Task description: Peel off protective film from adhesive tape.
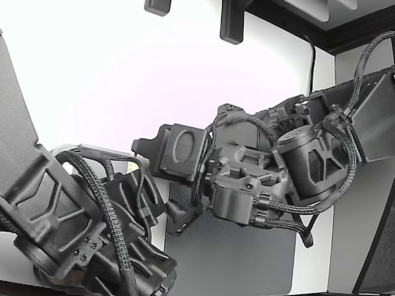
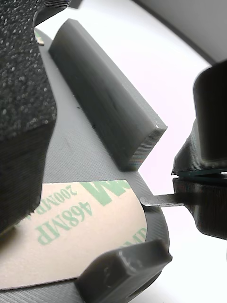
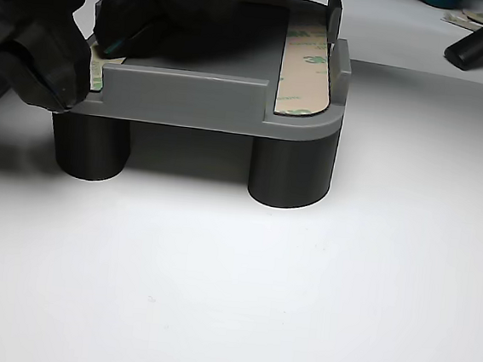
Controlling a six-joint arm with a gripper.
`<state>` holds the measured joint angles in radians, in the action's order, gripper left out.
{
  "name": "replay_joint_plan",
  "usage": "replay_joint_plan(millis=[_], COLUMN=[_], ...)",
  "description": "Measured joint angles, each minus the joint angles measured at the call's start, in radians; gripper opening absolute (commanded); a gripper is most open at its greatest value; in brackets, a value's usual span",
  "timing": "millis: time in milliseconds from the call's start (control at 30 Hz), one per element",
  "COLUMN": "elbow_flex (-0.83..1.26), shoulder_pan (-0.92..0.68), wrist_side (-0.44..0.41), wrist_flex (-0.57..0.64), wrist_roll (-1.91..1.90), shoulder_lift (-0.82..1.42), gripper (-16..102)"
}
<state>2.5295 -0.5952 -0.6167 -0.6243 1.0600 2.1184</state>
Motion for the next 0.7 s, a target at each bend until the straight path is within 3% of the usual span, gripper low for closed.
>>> replay_joint_plan(millis=[700], elbow_flex=[-0.006], shoulder_pan=[-0.003], wrist_side=[-0.011], wrist_flex=[0.0], wrist_roll=[-0.002], shoulder_lift=[-0.014], gripper=[-12])
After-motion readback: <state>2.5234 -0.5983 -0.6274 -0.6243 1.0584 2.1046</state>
